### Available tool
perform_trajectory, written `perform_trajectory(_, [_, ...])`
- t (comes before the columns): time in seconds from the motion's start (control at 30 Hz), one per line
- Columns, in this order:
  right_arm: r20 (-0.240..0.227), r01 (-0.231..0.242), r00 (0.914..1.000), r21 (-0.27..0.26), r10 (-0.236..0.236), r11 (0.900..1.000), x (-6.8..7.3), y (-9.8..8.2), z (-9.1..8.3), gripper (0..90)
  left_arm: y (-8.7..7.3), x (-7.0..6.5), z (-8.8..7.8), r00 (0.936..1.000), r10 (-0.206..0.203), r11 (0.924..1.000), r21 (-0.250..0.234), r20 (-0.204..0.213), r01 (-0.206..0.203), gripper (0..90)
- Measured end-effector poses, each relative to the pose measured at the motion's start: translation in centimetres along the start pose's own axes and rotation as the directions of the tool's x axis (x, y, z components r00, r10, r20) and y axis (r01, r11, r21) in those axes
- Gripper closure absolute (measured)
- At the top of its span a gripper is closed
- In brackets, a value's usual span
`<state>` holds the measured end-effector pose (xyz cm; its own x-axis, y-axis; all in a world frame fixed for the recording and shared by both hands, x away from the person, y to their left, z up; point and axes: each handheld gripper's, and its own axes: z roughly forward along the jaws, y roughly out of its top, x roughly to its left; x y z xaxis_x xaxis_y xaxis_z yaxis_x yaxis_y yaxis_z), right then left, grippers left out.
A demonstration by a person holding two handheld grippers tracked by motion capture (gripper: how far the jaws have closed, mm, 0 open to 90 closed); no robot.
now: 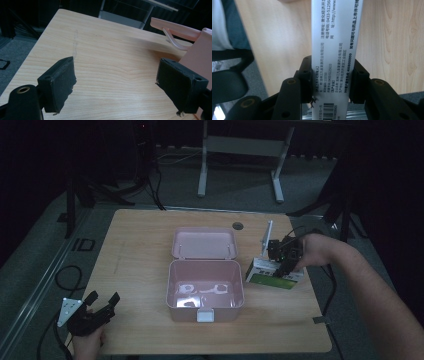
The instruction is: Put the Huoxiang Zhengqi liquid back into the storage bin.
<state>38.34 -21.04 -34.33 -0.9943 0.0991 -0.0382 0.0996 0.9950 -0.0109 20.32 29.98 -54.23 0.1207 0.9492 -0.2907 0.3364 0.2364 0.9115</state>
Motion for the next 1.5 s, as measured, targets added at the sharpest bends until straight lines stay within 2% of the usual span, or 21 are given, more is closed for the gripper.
perform_trajectory(0.07, [0.002,-0.014,0.9999,0.017,0.014,1.0,1.3,0.6,-1.6,62.0,0.0,0.0,0.0,1.0,-0.001,1.0,-0.001,0.002,0.001,15.8])
perform_trajectory(0.13, [0.001,-0.015,0.9999,0.019,0.015,1.0,1.5,0.7,-1.9,62.0,0.0,0.0,0.0,1.0,-0.001,1.0,0.0,0.001,0.001,15.8])
perform_trajectory(0.2, [0.005,-0.021,0.9998,0.023,0.021,1.0,2.7,1.4,-3.2,62.0,0.0,0.0,0.0,1.0,-0.005,1.0,-0.005,0.006,0.005,15.8])
perform_trajectory(0.47, [0.038,0.008,0.9992,0.006,-0.008,1.0,4.7,3.1,-5.0,62.0,0.1,0.1,-0.1,0.9996,-0.025,0.9994,-0.022,0.013,0.025,15.7])
perform_trajectory(0.6, [0.025,-0.004,0.9997,0.0,0.004,1.0,5.5,4.4,-5.8,62.0,0.1,0.1,-0.1,0.9996,-0.018,0.9997,-0.018,0.02,0.019,15.6])
perform_trajectory(0.73, [0.029,0.013,0.9995,-0.03,-0.012,0.999,6.2,6.1,-6.4,62.0,0.1,0.0,-0.1,0.9996,-0.016,0.9997,-0.017,0.022,0.017,15.5])
perform_trajectory(0.87, [0.036,0.022,0.9991,-0.036,-0.021,0.999,6.7,7.5,-6.5,62.0,0.1,0.1,-0.1,0.9996,-0.017,0.9997,-0.015,0.022,0.018,15.5])
perform_trajectory(0.93, [0.045,0.035,0.9984,-0.039,-0.034,0.999,7.1,9.1,-6.4,62.0,0.1,0.1,-0.1,0.9996,-0.015,0.9998,-0.013,0.023,0.015,15.6])
perform_trajectory(1.17, [0.036,0.098,0.9947,-0.043,-0.096,0.994,7.6,12.6,-5.6,62.0,0.1,0.0,-0.1,0.9997,-0.006,0.9999,-0.01,0.025,0.007,15.6])
perform_trajectory(1.37, [0.018,0.133,0.9911,-0.045,-0.132,0.99,8.0,14.3,-4.4,62.0,0.2,0.1,-0.1,0.9996,-0.011,0.9998,-0.013,0.026,0.011,15.5])
perform_trajectory(1.47, [0.015,0.148,0.989,-0.035,-0.147,0.988,8.1,14.7,-4.0,62.0,0.2,0.1,-0.1,0.9996,-0.01,0.9998,-0.014,0.028,0.011,15.5])
perform_trajectory(1.5, [0.019,0.163,0.9865,-0.017,-0.163,0.986,8.1,15.0,-3.4,62.0,0.2,0.1,-0.1,0.9995,-0.011,0.9998,-0.014,0.029,0.011,15.5])
